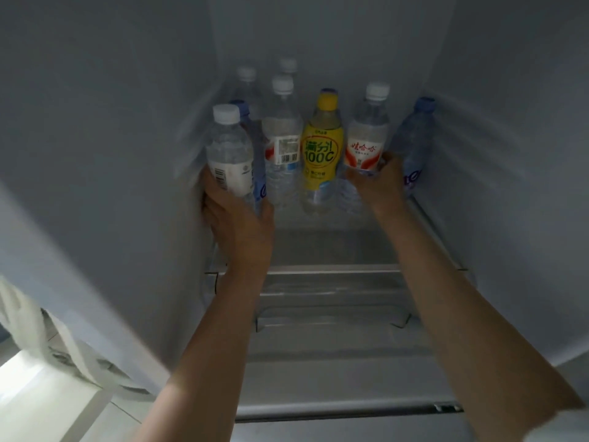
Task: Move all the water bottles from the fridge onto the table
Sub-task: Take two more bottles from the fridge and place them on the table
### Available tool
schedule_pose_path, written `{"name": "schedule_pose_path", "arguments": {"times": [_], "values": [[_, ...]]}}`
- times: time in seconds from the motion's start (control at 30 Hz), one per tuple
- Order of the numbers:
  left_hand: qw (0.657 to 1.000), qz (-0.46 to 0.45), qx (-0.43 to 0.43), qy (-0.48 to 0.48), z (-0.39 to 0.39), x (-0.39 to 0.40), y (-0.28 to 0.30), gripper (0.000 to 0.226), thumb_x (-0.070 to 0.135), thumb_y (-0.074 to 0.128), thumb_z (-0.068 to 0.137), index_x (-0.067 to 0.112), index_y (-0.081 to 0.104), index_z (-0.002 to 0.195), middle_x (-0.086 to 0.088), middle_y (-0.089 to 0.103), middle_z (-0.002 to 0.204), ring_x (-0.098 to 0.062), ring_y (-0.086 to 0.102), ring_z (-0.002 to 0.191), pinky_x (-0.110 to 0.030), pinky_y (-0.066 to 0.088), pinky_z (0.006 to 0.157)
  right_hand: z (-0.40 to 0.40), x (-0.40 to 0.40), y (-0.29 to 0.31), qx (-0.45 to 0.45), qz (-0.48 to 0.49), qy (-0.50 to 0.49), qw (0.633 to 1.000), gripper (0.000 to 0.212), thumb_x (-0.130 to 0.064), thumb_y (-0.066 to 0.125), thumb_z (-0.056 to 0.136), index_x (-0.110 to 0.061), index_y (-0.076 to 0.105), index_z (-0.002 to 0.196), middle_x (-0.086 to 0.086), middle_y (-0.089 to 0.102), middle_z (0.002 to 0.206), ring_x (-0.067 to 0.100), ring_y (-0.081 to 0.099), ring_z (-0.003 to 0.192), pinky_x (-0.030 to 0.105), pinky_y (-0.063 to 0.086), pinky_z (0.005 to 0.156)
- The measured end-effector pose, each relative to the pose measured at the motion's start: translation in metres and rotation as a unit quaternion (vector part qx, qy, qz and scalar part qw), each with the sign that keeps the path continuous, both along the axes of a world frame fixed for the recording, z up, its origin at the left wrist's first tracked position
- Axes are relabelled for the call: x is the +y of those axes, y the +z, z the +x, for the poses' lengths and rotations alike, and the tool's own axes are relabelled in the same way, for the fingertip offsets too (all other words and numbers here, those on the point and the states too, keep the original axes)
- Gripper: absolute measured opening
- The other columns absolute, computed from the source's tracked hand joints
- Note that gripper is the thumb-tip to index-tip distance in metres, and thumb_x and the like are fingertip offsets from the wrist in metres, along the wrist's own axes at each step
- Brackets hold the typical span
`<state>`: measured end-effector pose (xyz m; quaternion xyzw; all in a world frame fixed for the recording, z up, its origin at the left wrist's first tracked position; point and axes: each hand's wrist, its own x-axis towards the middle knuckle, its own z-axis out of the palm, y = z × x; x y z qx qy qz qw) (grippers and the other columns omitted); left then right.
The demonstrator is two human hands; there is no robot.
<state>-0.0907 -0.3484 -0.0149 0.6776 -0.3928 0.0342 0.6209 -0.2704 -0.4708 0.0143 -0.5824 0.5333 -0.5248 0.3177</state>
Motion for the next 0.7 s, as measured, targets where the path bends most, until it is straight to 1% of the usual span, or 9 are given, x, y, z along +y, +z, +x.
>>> {"name": "schedule_pose_path", "arguments": {"times": [0.07, 0.1, 0.2, 0.27, 0.33, 0.43, 0.5, 0.57, 0.7], "values": [[1.0, 0.004, -0.011, 0.001, 0.0, 0.0, -0.001, 0.101, 0.014, 0.083, 0.069, -0.001, 0.02, 0.147, -0.022, 0.04, 0.143, -0.035, 0.044, 0.13, -0.051, 0.043, 0.104, -0.007, -0.034, -0.023, 0.028, 0.001, 0.0, 1.0, 0.103, -0.073, 0.081, 0.032, -0.013, 0.059, 0.112, 0.008, 0.068, 0.109, 0.02, 0.066, 0.1, 0.042, 0.059, 0.082], [1.0, -0.001, -0.008, -0.005, 0.0, 0.001, -0.002, 0.1, 0.011, 0.082, 0.071, 0.0, 0.019, 0.147, -0.021, 0.038, 0.145, -0.033, 0.042, 0.133, -0.049, 0.042, 0.106, -0.01, -0.044, -0.03, 0.043, 0.005, -0.003, 0.999, 0.105, -0.076, 0.079, 0.029, -0.016, 0.059, 0.113, 0.007, 0.067, 0.11, 0.023, 0.064, 0.105, 0.042, 0.057, 0.084], [0.999, -0.018, 0.018, -0.02, 0.004, 0.003, -0.006, 0.096, 0.012, 0.082, 0.073, 0.005, 0.02, 0.146, -0.017, 0.039, 0.146, -0.028, 0.043, 0.134, -0.045, 0.044, 0.106, -0.001, -0.008, -0.002, 0.049, 0.021, -0.011, 0.999, 0.09, -0.058, 0.085, 0.041, -0.013, 0.057, 0.114, 0.008, 0.065, 0.112, 0.022, 0.059, 0.111, 0.039, 0.054, 0.089], [0.998, -0.028, 0.051, -0.032, 0.007, 0.005, -0.008, 0.094, 0.018, 0.085, 0.071, 0.007, 0.025, 0.142, -0.014, 0.046, 0.141, -0.026, 0.051, 0.128, -0.046, 0.049, 0.101, 0.001, 0.003, 0.002, 0.014, 0.021, -0.014, 1.0, 0.076, -0.032, 0.089, 0.056, -0.007, 0.05, 0.116, 0.004, 0.063, 0.11, 0.019, 0.06, 0.102, 0.031, 0.051, 0.081], [0.997, -0.029, 0.069, -0.033, 0.007, 0.009, -0.009, 0.088, 0.021, 0.087, 0.068, 0.006, 0.034, 0.135, -0.011, 0.054, 0.133, -0.022, 0.058, 0.118, -0.046, 0.053, 0.094, -0.001, 0.007, -0.003, -0.026, 0.002, -0.014, 1.0, 0.07, -0.017, 0.088, 0.062, -0.008, 0.045, 0.116, -0.007, 0.059, 0.099, 0.007, 0.06, 0.087, 0.024, 0.049, 0.073], [0.993, -0.049, 0.09, -0.055, 0.003, 0.019, -0.01, 0.072, 0.022, 0.086, 0.069, 0.014, 0.04, 0.124, -0.004, 0.058, 0.122, -0.019, 0.062, 0.107, -0.046, 0.055, 0.088, -0.005, 0.028, -0.009, -0.054, -0.042, -0.024, 0.997, 0.069, -0.016, 0.087, 0.064, -0.016, 0.041, 0.115, -0.015, 0.058, 0.099, -0.008, 0.059, 0.085, 0.016, 0.051, 0.074], [0.989, -0.054, 0.113, -0.072, -0.001, 0.027, -0.012, 0.064, 0.023, 0.083, 0.074, 0.019, 0.041, 0.122, -0.002, 0.058, 0.12, -0.017, 0.062, 0.107, -0.048, 0.055, 0.089, -0.008, 0.046, -0.017, -0.066, -0.072, -0.032, 0.995, 0.075, -0.015, 0.088, 0.064, -0.012, 0.044, 0.124, -0.006, 0.06, 0.116, -0.002, 0.061, 0.1, 0.012, 0.051, 0.084], [0.985, -0.059, 0.133, -0.094, -0.007, 0.035, -0.012, 0.059, 0.026, 0.08, 0.077, 0.022, 0.042, 0.123, -0.001, 0.058, 0.121, -0.017, 0.061, 0.11, -0.05, 0.053, 0.091, -0.011, 0.066, -0.021, -0.076, -0.095, -0.039, 0.992, 0.082, -0.015, 0.088, 0.063, -0.008, 0.044, 0.131, 0.0, 0.059, 0.125, 0.007, 0.059, 0.112, 0.016, 0.049, 0.094], [0.978, -0.069, 0.147, -0.129, -0.022, 0.051, -0.005, 0.064, 0.021, 0.08, 0.077, 0.013, 0.043, 0.129, -0.003, 0.056, 0.124, -0.014, 0.058, 0.113, -0.045, 0.049, 0.099, -0.016, 0.101, -0.02, -0.092, -0.098, -0.053, 0.99, 0.075, -0.016, 0.089, 0.063, -0.009, 0.051, 0.127, 0.002, 0.064, 0.121, 0.01, 0.063, 0.109, 0.025, 0.052, 0.094]]}}
